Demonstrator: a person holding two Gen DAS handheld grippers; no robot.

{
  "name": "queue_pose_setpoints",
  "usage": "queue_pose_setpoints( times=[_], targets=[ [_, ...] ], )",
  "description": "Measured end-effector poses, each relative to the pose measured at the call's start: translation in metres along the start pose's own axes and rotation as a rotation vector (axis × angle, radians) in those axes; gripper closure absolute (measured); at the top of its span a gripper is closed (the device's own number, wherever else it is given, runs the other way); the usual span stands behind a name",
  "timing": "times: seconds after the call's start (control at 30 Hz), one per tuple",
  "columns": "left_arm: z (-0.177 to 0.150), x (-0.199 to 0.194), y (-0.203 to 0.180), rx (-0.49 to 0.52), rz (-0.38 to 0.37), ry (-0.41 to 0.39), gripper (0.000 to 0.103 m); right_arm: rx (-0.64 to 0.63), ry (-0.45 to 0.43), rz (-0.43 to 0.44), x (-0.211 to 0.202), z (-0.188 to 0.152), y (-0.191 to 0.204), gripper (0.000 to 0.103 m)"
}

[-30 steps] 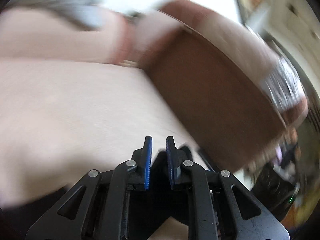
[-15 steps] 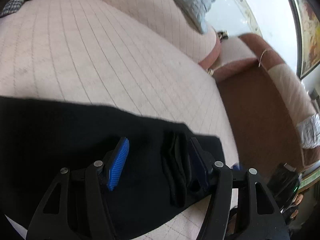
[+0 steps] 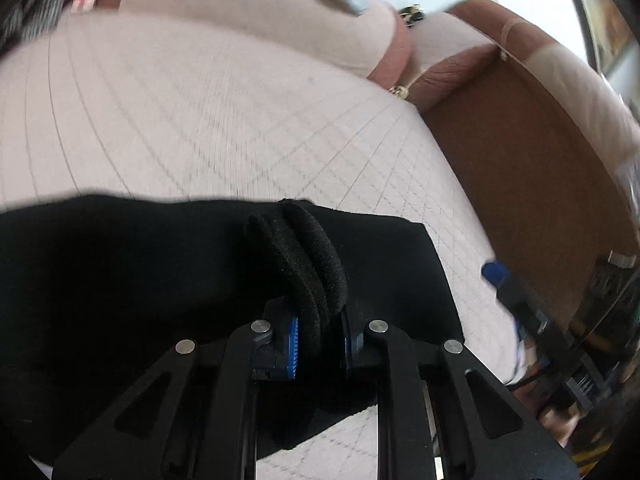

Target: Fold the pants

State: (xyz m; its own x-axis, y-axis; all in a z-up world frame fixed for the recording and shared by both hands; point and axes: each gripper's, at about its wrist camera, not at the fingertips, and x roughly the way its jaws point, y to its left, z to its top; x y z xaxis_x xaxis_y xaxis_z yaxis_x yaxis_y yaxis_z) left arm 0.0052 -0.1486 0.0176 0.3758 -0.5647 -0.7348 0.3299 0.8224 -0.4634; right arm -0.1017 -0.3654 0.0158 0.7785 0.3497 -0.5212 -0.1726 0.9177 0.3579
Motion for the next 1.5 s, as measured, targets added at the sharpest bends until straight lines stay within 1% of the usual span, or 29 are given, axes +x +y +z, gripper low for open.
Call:
queue_pose_setpoints(
  times=[0.1,0.17,0.2,0.27,0.3,0.33,0.37,0.4,0.47,0.6,0.67,0.77,0.87,0.93,0.97,1.0,1.03,1.07,1.13,1.17,1.23,1.27,1.3,1.33,1.37,1.43,1.47,1.5],
  targets=[
    [-0.004,-0.010,0.004,0.025,0.046,-0.014,0.089,-0.036,-0.001,0.014,0.005,0.007,0.007,0.047],
    [-0.007,-0.003,0.017,0.004,0.094,-0.009,0.089,-0.036,0.023,0.018,0.021,0.009,0.011,0.047],
    [-0.010,0.001,0.024,-0.010,0.102,-0.003,0.088,-0.033,0.040,0.019,0.028,0.007,0.010,0.047],
    [-0.014,0.007,0.031,-0.021,0.089,-0.006,0.086,-0.034,0.105,-0.017,0.052,-0.001,0.007,0.047],
    [-0.017,0.004,0.033,-0.023,0.096,-0.017,0.079,-0.040,0.154,-0.050,0.066,-0.009,0.005,0.046],
    [-0.018,0.001,0.033,-0.024,0.113,-0.029,0.074,-0.056,0.159,-0.062,0.070,-0.012,0.006,0.046],
    [-0.018,-0.003,0.034,-0.022,0.121,-0.034,0.074,-0.089,0.137,-0.074,0.067,-0.013,0.010,0.046],
    [-0.018,-0.008,0.036,-0.022,0.130,-0.039,0.074,-0.118,0.136,-0.093,0.065,-0.012,0.015,0.046],
    [-0.018,-0.020,0.040,-0.025,0.150,-0.057,0.074,-0.125,0.157,-0.111,0.062,-0.009,0.019,0.047],
    [-0.027,-0.046,0.057,-0.080,0.190,-0.093,0.074,-0.134,0.123,-0.059,0.046,-0.003,0.033,0.047],
    [-0.029,-0.051,0.062,-0.109,0.202,-0.105,0.074,-0.164,0.128,-0.034,0.046,-0.009,0.042,0.047],
    [-0.037,-0.067,0.073,-0.148,0.211,-0.134,0.074,-0.219,0.150,-0.021,0.059,-0.018,0.061,0.047],
    [-0.044,-0.080,0.078,-0.166,0.232,-0.163,0.074,-0.285,0.183,-0.018,0.076,-0.030,0.082,0.047],
    [-0.053,-0.091,0.086,-0.178,0.250,-0.177,0.074,-0.312,0.233,0.017,0.086,-0.045,0.097,0.046],
    [-0.059,-0.097,0.090,-0.186,0.257,-0.180,0.074,-0.322,0.246,0.047,0.087,-0.052,0.102,0.046],
    [-0.063,-0.101,0.096,-0.201,0.267,-0.184,0.074,-0.341,0.234,0.057,0.084,-0.058,0.107,0.046],
    [-0.068,-0.107,0.103,-0.220,0.275,-0.190,0.074,-0.348,0.225,0.050,0.083,-0.060,0.108,0.046],
    [-0.070,-0.109,0.106,-0.238,0.280,-0.198,0.074,-0.337,0.234,0.045,0.081,-0.059,0.108,0.046],
    [-0.076,-0.117,0.115,-0.275,0.279,-0.227,0.074,-0.303,0.240,0.057,0.076,-0.052,0.106,0.047],
    [-0.079,-0.121,0.118,-0.286,0.277,-0.239,0.074,-0.299,0.226,0.072,0.071,-0.047,0.108,0.047],
    [-0.084,-0.129,0.125,-0.312,0.269,-0.270,0.074,-0.313,0.188,0.071,0.065,-0.039,0.111,0.047],
    [-0.085,-0.132,0.127,-0.318,0.276,-0.282,0.074,-0.316,0.180,0.067,0.066,-0.036,0.113,0.047],
    [-0.086,-0.135,0.127,-0.321,0.302,-0.294,0.074,-0.316,0.180,0.061,0.069,-0.034,0.113,0.047],
    [-0.088,-0.139,0.127,-0.313,0.332,-0.309,0.074,-0.312,0.192,0.053,0.075,-0.034,0.114,0.047],
    [-0.088,-0.140,0.128,-0.307,0.338,-0.316,0.074,-0.307,0.207,0.050,0.080,-0.035,0.114,0.047],
    [-0.088,-0.143,0.129,-0.304,0.349,-0.322,0.074,-0.289,0.279,0.062,0.097,-0.047,0.114,0.046],
    [-0.088,-0.144,0.131,-0.304,0.357,-0.326,0.074,-0.297,0.278,0.050,0.100,-0.049,0.116,0.046],
    [-0.089,-0.145,0.132,-0.303,0.364,-0.331,0.074,-0.321,0.256,0.034,0.097,-0.051,0.120,0.046]
  ],
)
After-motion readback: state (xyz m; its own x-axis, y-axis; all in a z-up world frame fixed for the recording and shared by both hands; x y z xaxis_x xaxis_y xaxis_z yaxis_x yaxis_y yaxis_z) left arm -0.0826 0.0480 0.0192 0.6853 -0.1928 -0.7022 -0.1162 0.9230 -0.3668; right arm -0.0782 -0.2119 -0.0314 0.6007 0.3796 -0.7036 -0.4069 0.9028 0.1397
